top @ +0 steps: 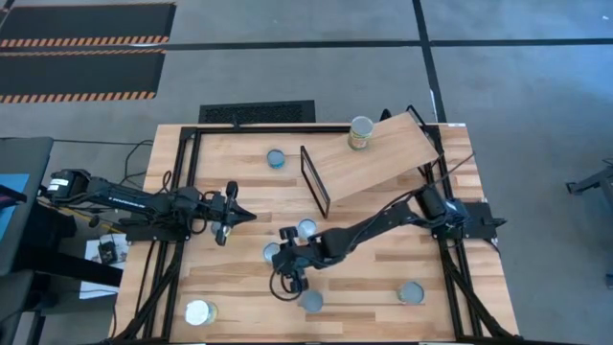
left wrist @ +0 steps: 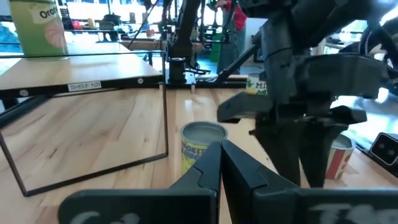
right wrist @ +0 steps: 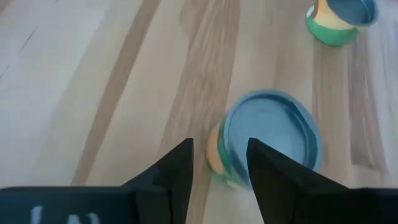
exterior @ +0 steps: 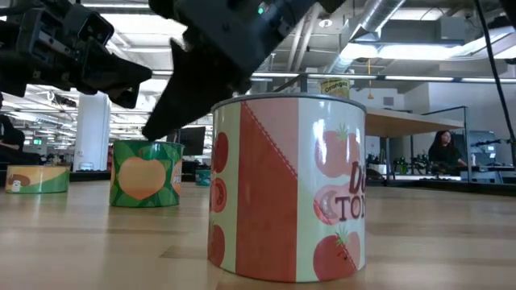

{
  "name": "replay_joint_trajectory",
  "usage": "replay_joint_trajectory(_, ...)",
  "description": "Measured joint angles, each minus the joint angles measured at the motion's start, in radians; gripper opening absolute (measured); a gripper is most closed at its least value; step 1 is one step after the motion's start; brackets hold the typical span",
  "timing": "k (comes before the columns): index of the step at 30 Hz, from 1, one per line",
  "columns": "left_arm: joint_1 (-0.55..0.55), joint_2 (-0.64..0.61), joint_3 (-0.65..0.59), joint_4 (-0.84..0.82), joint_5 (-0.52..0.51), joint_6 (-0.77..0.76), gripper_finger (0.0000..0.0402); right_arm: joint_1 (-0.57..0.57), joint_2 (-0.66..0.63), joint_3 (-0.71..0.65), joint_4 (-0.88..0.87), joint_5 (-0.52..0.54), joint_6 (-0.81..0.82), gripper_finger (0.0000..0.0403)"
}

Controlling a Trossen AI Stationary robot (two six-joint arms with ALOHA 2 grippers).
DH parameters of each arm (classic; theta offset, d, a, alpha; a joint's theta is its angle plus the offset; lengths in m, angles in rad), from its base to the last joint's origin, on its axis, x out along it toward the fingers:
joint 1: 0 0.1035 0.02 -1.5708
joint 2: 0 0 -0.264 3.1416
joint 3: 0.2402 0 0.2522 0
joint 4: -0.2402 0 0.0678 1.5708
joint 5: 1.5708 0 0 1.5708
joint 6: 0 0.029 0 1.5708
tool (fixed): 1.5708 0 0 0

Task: Pick and place cans onto a shelf
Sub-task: Put the canned peaches on the shelf

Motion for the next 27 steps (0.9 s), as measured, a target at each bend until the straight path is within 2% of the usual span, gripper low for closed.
replay_joint_trajectory(8,0.0,0.0,0.0,-0.013,-0.014,0.004,0.0,-0.014,0.012,0.001,-0.034,-0.011,0.0,0.0124)
replay_joint_trajectory(17,0.0,0.0,0.0,-0.012,-0.014,0.003,0.0,-0.015,0.006,0.001,-0.037,-0.068,0.0,0.0015)
replay_joint_trajectory(23,0.0,0.0,0.0,-0.007,-0.016,0.003,0.0,0.014,-0.032,0.063,-0.168,-0.098,0.034,0.0025)
replay_joint_trajectory(27,0.0,0.0,0.0,-0.013,-0.017,0.003,0.0,0.057,-0.128,0.066,-0.28,-0.086,0.07,0.0009)
